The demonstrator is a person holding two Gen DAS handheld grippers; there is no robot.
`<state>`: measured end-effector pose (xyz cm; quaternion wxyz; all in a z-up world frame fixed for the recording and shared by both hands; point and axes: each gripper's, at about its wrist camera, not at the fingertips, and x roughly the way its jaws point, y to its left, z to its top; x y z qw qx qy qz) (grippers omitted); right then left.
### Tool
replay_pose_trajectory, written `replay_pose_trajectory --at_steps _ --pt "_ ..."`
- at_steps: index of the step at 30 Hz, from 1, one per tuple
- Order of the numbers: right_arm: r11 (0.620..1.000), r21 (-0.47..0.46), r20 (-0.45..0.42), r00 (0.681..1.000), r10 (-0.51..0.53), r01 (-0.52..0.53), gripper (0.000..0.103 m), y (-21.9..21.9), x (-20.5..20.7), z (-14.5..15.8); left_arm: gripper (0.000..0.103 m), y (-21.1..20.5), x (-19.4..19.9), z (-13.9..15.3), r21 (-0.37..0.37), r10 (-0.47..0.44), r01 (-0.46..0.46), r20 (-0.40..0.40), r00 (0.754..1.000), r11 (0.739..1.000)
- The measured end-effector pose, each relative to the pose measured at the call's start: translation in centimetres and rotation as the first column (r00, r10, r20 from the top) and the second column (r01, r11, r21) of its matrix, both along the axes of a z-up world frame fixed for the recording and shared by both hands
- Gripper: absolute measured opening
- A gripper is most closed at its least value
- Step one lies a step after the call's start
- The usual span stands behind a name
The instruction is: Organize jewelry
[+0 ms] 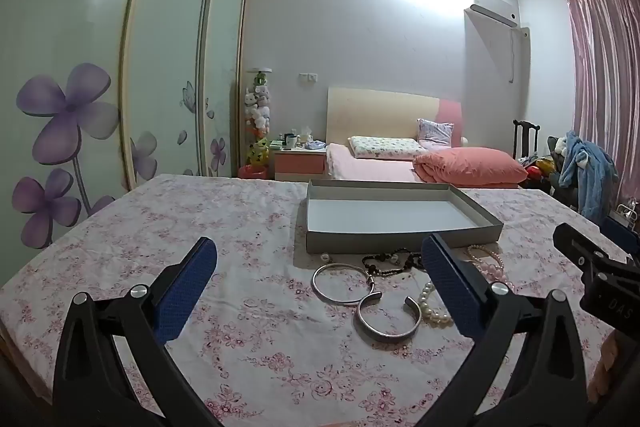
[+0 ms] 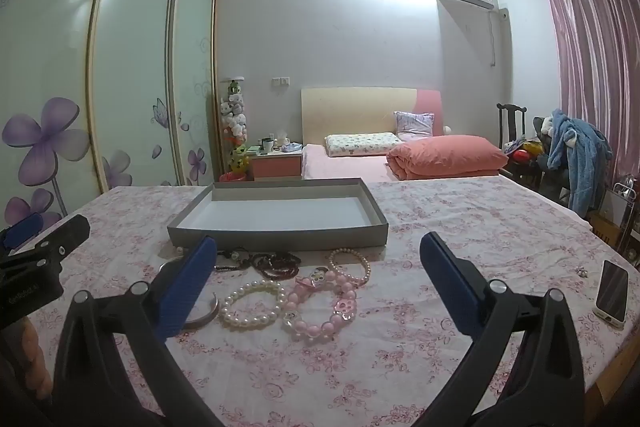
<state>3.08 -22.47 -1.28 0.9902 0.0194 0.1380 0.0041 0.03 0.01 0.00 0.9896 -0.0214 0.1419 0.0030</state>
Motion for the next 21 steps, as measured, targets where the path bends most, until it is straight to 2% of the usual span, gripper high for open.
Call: replay_pose_trajectory --at_steps 21 --pt "1.000 0.002 -0.003 1.000 0.000 0.000 0.099 -0.01 -0.01 -0.05 0.101 -0.03 -0.01 0.00 0.004 0.000 0.000 0.001 1.000 1.000"
